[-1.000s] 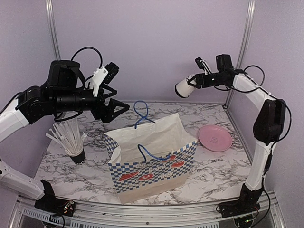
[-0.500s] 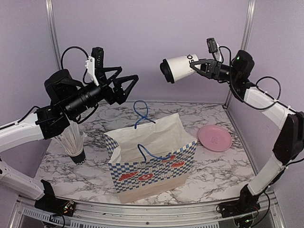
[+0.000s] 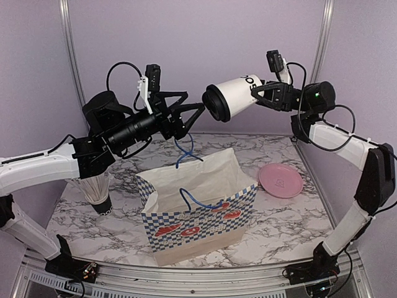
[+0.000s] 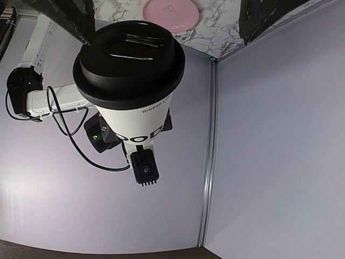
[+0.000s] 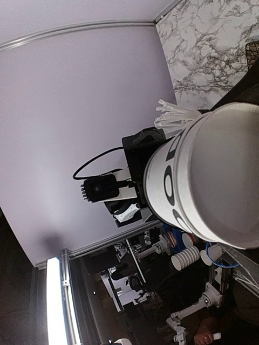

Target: Pack the takeout coffee

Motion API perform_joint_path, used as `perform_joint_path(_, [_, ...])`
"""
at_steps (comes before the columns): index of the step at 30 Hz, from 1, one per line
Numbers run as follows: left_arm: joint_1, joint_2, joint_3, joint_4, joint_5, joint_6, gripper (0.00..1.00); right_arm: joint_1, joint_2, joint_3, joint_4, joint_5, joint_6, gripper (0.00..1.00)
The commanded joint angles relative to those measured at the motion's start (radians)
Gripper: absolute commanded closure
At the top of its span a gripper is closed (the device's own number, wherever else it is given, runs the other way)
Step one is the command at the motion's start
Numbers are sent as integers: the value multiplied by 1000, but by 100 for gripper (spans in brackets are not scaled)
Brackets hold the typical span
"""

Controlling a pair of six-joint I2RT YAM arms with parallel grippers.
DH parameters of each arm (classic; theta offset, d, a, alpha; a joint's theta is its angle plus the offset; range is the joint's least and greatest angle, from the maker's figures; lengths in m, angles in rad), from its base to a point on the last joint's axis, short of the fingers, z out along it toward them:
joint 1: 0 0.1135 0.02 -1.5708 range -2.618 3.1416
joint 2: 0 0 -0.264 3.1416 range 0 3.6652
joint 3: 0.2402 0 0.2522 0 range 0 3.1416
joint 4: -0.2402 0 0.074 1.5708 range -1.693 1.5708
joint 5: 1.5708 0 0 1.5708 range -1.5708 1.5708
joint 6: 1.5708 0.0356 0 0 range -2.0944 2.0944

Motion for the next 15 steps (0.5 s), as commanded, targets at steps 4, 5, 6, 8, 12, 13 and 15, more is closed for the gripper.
perform_joint_path(4, [-62,41,60,53,-14,93,15,11,-6,11,39,24,25,37])
perform_joint_path(5, [-70,47,61,53,-25,109,16,11,-6,10,37,27,24,37])
perform_joint_path(6, [-78,51,61,52,-31,124,16,11,-7,10,33,30,22,37])
perform_joint_path(8, [-90,60,64,52,-38,131,16,11,-8,10,27,33,17,37])
perform_joint_path(12, [-102,79,77,49,-62,170,17,15,-9,11,20,34,16,37])
perform_joint_path(13, [-102,83,80,49,-66,172,17,17,-9,9,20,32,15,37])
perform_joint_path(15, [-102,92,88,48,-71,173,18,22,-12,8,15,30,10,37])
